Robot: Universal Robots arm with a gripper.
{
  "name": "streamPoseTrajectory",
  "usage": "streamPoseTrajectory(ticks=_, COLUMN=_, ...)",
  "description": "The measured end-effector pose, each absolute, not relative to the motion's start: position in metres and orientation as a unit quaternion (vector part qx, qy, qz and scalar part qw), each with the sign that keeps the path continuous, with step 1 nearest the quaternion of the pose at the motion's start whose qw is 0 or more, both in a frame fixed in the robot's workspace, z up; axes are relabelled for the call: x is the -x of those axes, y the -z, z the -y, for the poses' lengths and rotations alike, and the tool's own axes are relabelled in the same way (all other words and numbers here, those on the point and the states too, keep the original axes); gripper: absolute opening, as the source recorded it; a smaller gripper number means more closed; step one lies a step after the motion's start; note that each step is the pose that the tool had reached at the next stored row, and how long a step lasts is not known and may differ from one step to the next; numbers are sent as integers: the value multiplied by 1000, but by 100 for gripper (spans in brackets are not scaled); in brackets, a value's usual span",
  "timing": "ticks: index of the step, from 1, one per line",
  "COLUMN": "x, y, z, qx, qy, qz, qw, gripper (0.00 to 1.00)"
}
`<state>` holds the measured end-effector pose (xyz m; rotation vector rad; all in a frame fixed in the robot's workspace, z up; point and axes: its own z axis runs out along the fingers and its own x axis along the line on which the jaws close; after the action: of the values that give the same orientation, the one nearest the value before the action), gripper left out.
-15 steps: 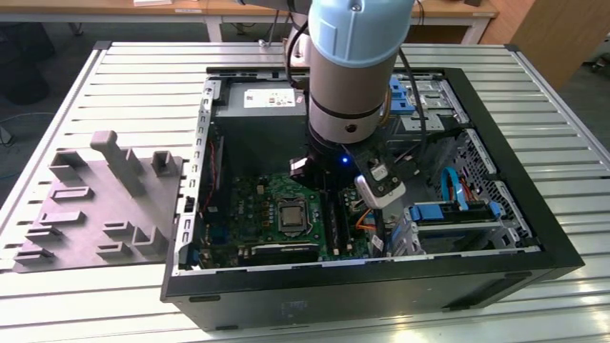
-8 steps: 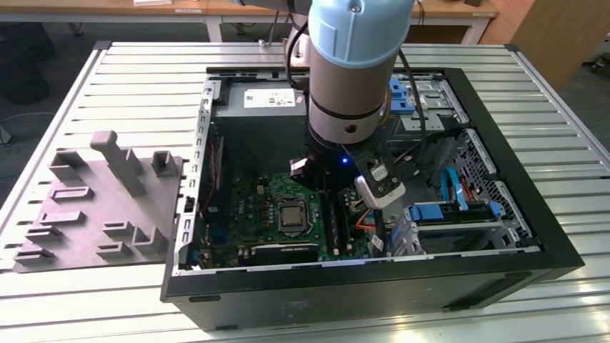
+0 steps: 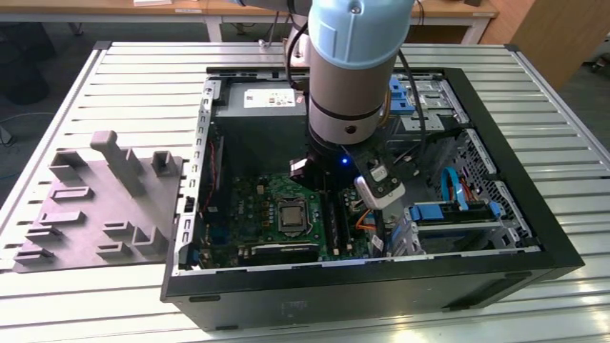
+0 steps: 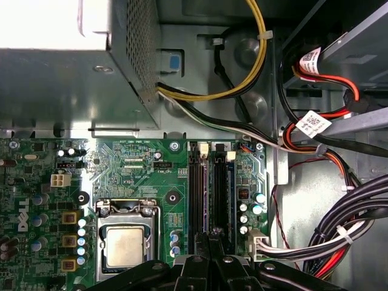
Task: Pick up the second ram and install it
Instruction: 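Insert the second ram into the second slot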
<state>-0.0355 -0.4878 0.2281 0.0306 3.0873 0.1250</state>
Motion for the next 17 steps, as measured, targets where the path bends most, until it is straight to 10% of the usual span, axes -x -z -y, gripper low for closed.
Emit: streamPoseTrajectory(ticks=17, x=36, y=-227, z=488, qx=-12, qy=-40, qz=-999, qw=26, gripper=11)
